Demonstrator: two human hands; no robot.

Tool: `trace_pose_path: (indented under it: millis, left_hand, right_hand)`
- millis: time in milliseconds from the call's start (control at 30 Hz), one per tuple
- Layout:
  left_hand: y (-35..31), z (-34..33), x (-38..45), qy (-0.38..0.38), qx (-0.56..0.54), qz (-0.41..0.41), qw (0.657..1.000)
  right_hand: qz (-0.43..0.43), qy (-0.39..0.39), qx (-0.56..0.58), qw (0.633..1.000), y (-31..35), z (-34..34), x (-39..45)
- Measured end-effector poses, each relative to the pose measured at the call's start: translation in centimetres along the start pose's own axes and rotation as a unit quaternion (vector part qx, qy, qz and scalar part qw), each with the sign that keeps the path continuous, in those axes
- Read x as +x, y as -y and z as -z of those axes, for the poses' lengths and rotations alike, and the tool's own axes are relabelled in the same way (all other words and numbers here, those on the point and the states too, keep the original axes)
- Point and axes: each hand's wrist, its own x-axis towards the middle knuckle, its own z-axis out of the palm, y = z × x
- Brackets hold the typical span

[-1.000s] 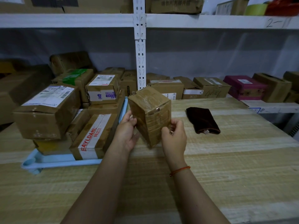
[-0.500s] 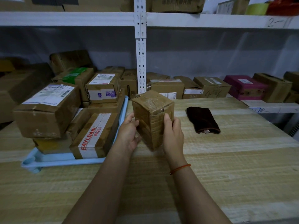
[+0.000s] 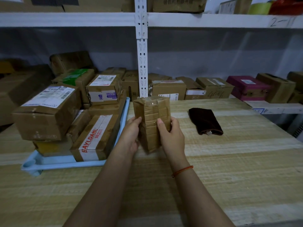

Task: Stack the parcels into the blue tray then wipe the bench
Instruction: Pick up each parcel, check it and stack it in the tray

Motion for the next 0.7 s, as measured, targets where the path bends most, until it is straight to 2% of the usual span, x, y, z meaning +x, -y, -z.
trace_pose_path:
  millis: [233,433,567,700]
  left_hand:
    - [-0.1,0.1,-0.2,0.02,-0.002,0.002,1.0]
    - [-0.4,0.0,-0.2,0.045,-0.028,0.001,0.999]
    - [-0.4,0.0,-0.3,0.056,-0.025,0.016,0.998]
    - [-0.4,0.2,-0.7,0.066,-0.033,0.042,0.996]
  right_hand:
    - [0.038,0.015,0.041,0.998,0.0,0.4,-0.1]
    - [0.016,0.081,0.142,0.986,-0.1,0.5,0.1]
    - [0.035,0.118,0.128,0.984,-1.0,0.5,0.2]
    - [0.048,0.11,0.115,0.986,-1.4,0.4,0.2]
